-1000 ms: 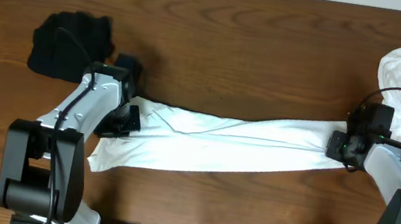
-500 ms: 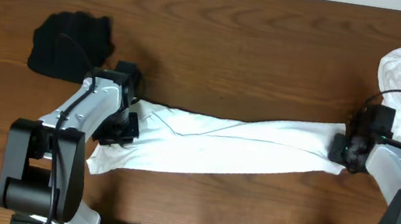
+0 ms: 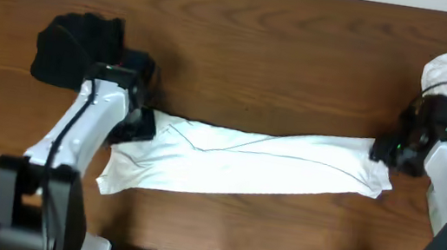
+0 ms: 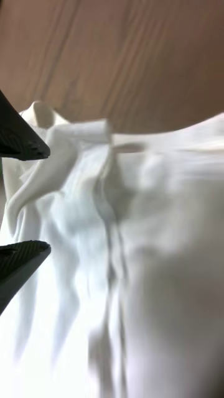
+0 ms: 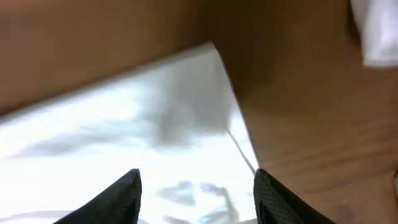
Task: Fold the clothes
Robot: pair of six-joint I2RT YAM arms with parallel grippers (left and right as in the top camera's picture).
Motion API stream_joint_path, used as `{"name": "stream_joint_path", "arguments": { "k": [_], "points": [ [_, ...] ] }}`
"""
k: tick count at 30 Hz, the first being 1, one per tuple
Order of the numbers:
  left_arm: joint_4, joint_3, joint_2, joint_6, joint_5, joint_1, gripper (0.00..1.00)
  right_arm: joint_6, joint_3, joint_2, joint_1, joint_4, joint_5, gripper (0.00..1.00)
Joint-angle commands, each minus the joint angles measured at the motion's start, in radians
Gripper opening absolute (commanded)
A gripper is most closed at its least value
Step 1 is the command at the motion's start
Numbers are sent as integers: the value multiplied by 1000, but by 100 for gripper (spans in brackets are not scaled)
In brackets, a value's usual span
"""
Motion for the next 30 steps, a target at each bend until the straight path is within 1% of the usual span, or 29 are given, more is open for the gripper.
{"name": "stream_joint_path", "arguments": {
  "k": [1, 3, 5, 7, 9, 11, 13, 15, 16, 19, 22, 26, 28, 30],
  "points": [
    [5, 39, -76, -6, 6, 4, 46, -5, 84, -1, 27, -43, -95, 57],
    [21, 38, -98, -6, 32, 4, 46, -10, 105, -1, 36, -52, -161, 56],
    [43, 38, -101, -6, 69, 4, 46, -40, 107, 0, 49, -35, -291, 52],
    [73, 33, -95, -6, 91, 4, 46, -61, 97, 0, 72, 2, -417, 43],
    [107, 20, -87, -6, 101, 4, 45, -61, 85, 0, 101, 48, -480, 35],
    [130, 10, -77, -6, 100, 4, 44, -61, 71, 2, 142, 93, -498, 25],
    [142, 8, -62, -6, 100, 4, 44, -61, 55, 2, 194, 137, -497, 14],
    [153, 8, -50, -6, 100, 4, 44, -69, 31, 2, 254, 198, -497, 5],
    [156, 8, -46, -6, 100, 4, 44, -69, 18, 2, 281, 229, -497, 2],
    [169, 8, -45, -6, 100, 4, 44, -68, -29, 4, 376, 349, -483, 1],
    [175, 8, -45, -6, 100, 4, 44, -67, -80, 22, 483, 477, -431, 1],
    [171, 8, -45, -6, 100, 4, 44, -44, -113, 92, 605, 558, -319, 1],
    [171, 8, -45, -6, 100, 4, 44, -44, -114, 143, 647, 586, -314, 1],
    [171, 8, -45, -6, 100, 4, 44, -4, -114, 195, 684, 617, -332, 1]
  ]
}}
